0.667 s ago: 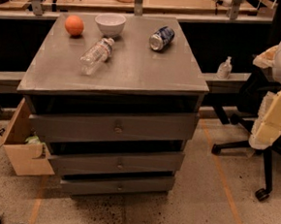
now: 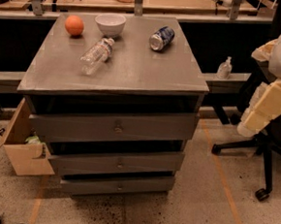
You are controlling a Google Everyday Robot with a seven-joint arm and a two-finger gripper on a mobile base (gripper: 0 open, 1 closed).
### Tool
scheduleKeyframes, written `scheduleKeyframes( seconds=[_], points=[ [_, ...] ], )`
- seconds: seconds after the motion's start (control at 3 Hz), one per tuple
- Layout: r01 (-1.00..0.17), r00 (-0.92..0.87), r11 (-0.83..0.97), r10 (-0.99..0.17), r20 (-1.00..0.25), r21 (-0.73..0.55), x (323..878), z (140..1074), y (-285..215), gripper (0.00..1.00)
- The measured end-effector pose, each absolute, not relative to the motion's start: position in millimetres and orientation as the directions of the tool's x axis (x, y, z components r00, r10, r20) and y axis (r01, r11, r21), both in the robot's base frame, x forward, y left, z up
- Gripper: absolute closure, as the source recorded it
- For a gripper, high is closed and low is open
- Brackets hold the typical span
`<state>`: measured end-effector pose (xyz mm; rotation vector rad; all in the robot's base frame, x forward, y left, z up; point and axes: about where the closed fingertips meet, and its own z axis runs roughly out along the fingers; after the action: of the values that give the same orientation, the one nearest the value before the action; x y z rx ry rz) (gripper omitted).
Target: Pick orange
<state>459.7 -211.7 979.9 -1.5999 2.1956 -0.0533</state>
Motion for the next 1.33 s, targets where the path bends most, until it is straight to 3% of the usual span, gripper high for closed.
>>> scheduleKeyframes(
  seconds=[0.33,1.0,1.33],
  points=[
    [-0.886,-0.219,0.371,-0.862,-0.457,-0.277,512,988,-185,0.00],
    [-0.898,-0.133,0.408,-0.611,-0.781,-0.166,627,988,-85,0.00],
    [-0.871,-0.131,0.468,-0.515,-0.847,-0.150,676,980,-21,0.00]
  ],
)
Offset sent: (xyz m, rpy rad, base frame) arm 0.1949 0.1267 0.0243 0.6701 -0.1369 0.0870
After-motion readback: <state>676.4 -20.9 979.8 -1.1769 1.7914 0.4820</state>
